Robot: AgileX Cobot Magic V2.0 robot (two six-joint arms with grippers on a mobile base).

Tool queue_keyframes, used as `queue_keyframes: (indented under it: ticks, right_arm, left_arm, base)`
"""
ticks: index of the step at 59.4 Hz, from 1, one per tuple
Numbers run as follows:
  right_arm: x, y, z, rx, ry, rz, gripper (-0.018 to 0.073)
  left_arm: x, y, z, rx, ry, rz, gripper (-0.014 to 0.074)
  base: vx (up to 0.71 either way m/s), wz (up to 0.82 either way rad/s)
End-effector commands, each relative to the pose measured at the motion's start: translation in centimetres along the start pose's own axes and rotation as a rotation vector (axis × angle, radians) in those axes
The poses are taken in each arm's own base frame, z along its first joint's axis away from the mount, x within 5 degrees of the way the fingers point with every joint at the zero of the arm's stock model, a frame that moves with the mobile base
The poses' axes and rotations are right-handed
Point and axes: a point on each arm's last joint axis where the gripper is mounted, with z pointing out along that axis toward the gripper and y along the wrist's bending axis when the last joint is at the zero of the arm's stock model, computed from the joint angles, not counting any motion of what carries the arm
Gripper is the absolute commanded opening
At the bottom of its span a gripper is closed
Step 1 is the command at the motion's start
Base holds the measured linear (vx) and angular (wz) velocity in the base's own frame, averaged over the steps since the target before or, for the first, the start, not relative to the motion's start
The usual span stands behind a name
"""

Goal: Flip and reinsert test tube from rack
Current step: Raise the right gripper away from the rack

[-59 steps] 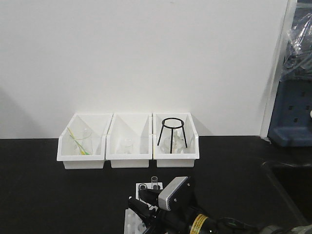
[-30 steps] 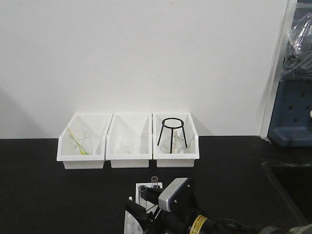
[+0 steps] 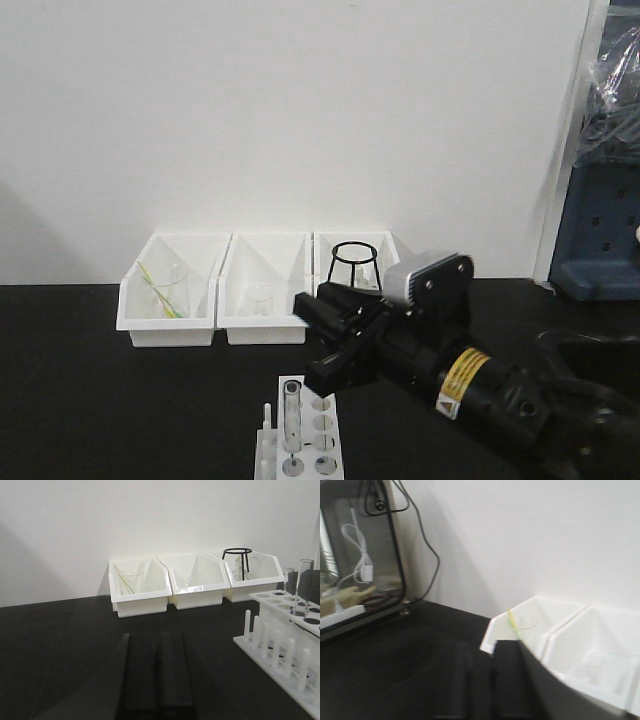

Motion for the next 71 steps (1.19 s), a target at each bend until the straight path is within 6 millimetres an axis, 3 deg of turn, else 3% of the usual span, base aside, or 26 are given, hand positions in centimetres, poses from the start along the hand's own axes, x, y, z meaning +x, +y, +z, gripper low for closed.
queue_keyframes:
  ticks: [1,18,28,39,58,68,71]
  right_arm:
    - [-5.2,0.8,-2.9,0.05,-0.048,-0.071,-0.0018]
    - [-11.5,2.2,-11.3,0.27,-0.035,-0.092,-0.0013]
    - [-13.2,3.0,-14.0,0.297,-0.088,-0.1,-0.0013]
    - [-14.1,3.4,-15.3,0.294,-0.13,-0.107,-0.0013]
    - [-13.7,3.2,-15.6,0.325,-0.094,-0.088,-0.0011]
    - [-8.6,3.0,-18.7,0.367,-0.021,-0.113,-0.0011]
    - [-6.0,2.9,-20.0,0.386,-0.004,-0.102,-0.0011]
  left_arm:
    - [-1.0,0.0,-0.1,-0.002,-0.094,-0.002,-0.0006]
    - [-1.0,0.0,-0.1,-0.002,-0.094,-0.002,-0.0006]
    - [-1.0,0.0,-0.1,-0.002,-0.094,-0.002,-0.0006]
    - [-1.0,0.0,-0.1,-0.002,-0.094,-0.002,-0.0006]
    - [-1.0,0.0,-0.1,-0.002,-0.094,-0.002,-0.0006]
    - [-1.0,0.0,-0.1,-0.002,-0.094,-0.002,-0.0006]
    - [-1.0,0.0,-0.1,-0.002,-0.094,-0.002,-0.0006]
  base:
    - [0.0,0.0]
    - [0.0,0.0]
    - [0.0,0.0]
    - [0.0,0.0]
    - [0.0,0.0]
    - [0.0,0.0]
    - [0.0,0.0]
